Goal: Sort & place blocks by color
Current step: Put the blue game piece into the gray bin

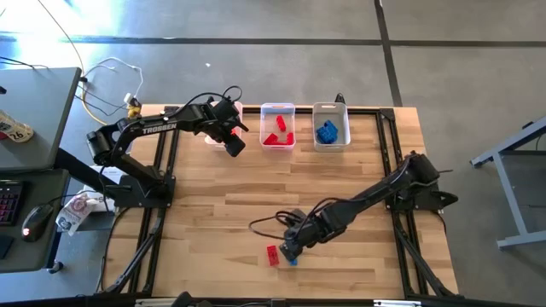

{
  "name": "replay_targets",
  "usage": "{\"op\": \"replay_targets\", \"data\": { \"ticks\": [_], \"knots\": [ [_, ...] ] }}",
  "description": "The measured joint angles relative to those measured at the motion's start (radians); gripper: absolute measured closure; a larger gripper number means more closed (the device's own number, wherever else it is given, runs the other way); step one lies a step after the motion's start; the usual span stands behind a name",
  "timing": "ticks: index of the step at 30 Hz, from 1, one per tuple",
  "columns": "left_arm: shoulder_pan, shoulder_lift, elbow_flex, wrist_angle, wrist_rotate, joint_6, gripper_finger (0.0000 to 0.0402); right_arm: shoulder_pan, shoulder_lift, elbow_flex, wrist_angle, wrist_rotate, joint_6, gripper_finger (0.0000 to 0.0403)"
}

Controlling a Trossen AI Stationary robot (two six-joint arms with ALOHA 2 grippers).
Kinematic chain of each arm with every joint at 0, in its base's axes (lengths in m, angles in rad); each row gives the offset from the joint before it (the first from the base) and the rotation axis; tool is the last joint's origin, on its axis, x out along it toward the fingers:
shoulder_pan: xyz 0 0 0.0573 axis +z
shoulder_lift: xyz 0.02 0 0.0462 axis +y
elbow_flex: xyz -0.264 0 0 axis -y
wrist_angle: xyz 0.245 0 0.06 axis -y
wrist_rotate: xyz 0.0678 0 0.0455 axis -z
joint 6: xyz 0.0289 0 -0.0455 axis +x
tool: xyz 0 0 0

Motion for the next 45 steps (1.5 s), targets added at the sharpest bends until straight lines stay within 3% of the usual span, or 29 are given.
{"op": "replay_targets", "data": {
  "ticks": [25,28,34,39,45],
  "knots": [
    [0.0,0.0,0.0,0.002,-0.007,0.019,0.0247,0.027,0.201,0.0,0.077,0.004,0.092,0.0179],
    [0.0,0.0,0.0,0.002,-0.007,0.019,0.0247,0.028,0.206,0.0,0.076,-0.001,0.083,0.0199],
    [0.0,0.0,0.0,0.001,-0.007,0.019,0.0247,0.03,0.206,0.001,0.07,0.006,0.016,0.0286],
    [0.0,0.0,0.0,0.002,-0.007,0.019,0.0247,0.03,0.198,0.0,0.066,0.021,-0.046,0.0286],
    [-0.011,0.0,0.0,0.005,-0.007,0.019,0.0247,0.021,0.121,-0.001,0.03,0.158,-0.072,0.0286]
  ]
}}
